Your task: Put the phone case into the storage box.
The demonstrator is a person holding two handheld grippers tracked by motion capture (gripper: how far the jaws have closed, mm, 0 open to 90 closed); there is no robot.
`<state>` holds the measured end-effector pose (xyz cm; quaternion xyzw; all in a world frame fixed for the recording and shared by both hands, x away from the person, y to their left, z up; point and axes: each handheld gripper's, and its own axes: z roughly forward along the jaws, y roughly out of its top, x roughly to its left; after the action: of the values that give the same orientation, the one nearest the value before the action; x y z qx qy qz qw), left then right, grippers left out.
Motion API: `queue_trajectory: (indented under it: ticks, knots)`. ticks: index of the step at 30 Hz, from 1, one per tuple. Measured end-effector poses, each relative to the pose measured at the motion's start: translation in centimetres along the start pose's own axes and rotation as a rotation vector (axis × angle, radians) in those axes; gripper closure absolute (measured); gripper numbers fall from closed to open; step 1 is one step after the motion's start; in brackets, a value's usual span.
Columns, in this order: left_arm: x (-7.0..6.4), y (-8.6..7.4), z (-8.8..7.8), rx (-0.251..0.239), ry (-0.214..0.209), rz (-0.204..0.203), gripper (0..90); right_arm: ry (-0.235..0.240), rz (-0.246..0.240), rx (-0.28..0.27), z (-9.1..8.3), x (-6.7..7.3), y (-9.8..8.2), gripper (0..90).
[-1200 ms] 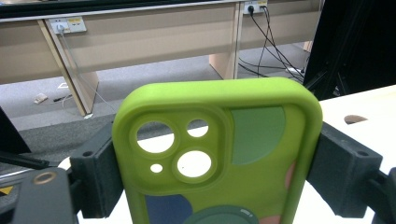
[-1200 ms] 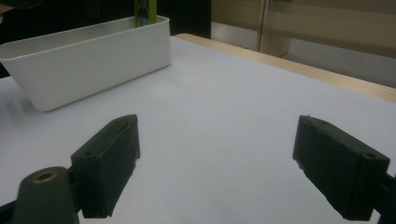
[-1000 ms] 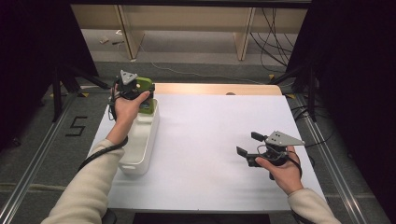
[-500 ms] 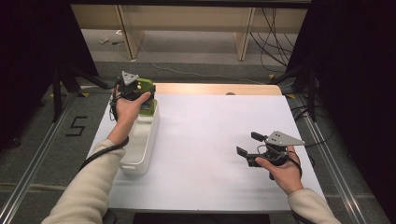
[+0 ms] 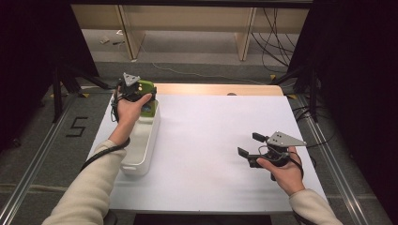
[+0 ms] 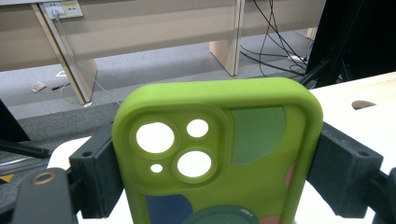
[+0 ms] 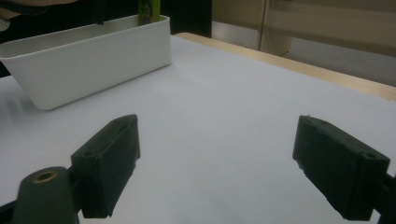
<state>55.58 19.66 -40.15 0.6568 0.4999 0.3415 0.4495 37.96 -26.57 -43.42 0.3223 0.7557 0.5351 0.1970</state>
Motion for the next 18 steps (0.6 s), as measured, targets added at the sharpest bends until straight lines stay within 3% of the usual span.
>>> queue_trajectory:
  ticks: [18]
  knots:
    - [0.03, -0.43, 0.38, 0.022, -0.002, 0.0, 15.2, 0.002, -0.001, 0.002, 0.0, 0.02, 0.0, 15.9]
